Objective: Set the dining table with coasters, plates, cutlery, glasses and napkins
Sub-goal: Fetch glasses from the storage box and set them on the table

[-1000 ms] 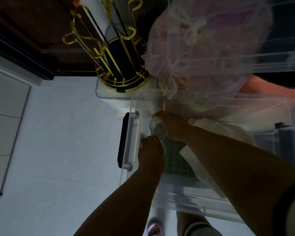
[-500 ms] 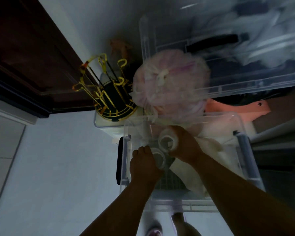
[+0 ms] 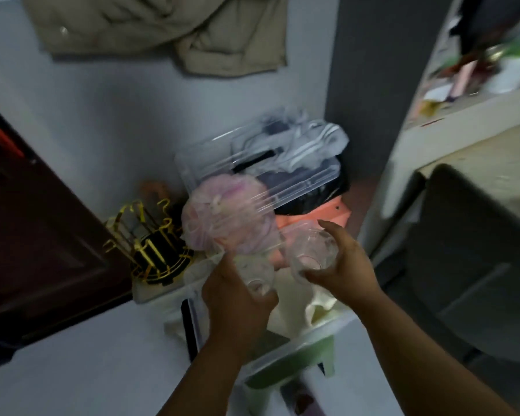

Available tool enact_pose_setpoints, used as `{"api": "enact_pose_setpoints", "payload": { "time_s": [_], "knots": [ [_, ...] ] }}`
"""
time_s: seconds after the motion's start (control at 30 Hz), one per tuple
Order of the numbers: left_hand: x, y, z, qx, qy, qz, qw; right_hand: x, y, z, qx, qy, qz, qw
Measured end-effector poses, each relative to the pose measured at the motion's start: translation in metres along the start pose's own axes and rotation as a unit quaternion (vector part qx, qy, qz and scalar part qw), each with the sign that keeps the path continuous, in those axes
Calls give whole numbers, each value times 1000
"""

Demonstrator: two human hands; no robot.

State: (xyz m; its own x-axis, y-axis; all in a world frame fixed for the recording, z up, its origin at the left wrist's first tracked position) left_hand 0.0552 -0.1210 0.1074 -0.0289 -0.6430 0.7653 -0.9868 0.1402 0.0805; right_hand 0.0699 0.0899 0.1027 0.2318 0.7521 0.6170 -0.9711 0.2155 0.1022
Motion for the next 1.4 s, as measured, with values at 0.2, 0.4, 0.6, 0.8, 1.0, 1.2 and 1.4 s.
{"api": "enact_pose_setpoints", "payload": {
  "time_s": [0.2, 0.4, 0.6, 0.8, 1.0, 1.2, 1.4],
  "knots": [
    [9, -26, -88, -90, -88, 19, 992, 98, -76, 32, 5, 52, -138, 989],
    [-6, -69, -184, -185, -134, 96, 969, 182, -159, 38, -24, 34, -265, 963],
    [-32, -137, -270, -293, -181, 169, 924, 251, -260, 26, -64, 27, -383, 921],
    [-63, -243, -348, -376, -222, 219, 873, 312, -386, 7, -92, 27, -471, 877],
    [-97, -379, -418, -423, -250, 302, 817, 371, -534, -10, -124, -27, -544, 830],
    [-127, -524, -481, -468, -257, 311, 786, 422, -688, -28, -170, -54, -596, 783],
    [-163, -643, -529, -502, -250, 390, 730, 457, -816, -43, -221, -98, -638, 731]
  ]
}}
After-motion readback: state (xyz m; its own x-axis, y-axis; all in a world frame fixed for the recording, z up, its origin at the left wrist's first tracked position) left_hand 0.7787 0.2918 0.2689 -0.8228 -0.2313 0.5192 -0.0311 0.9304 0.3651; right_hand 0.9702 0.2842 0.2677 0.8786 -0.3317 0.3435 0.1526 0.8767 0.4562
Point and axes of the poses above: each hand's wrist, its own y-axis towards the middle knuckle, its own x-axis out of the back of the hand, z = x × y, the point moved 4 cm from there along y, towards the middle knuckle, and after that the axes turned 7 degrees about z, right-handed, at the moved point
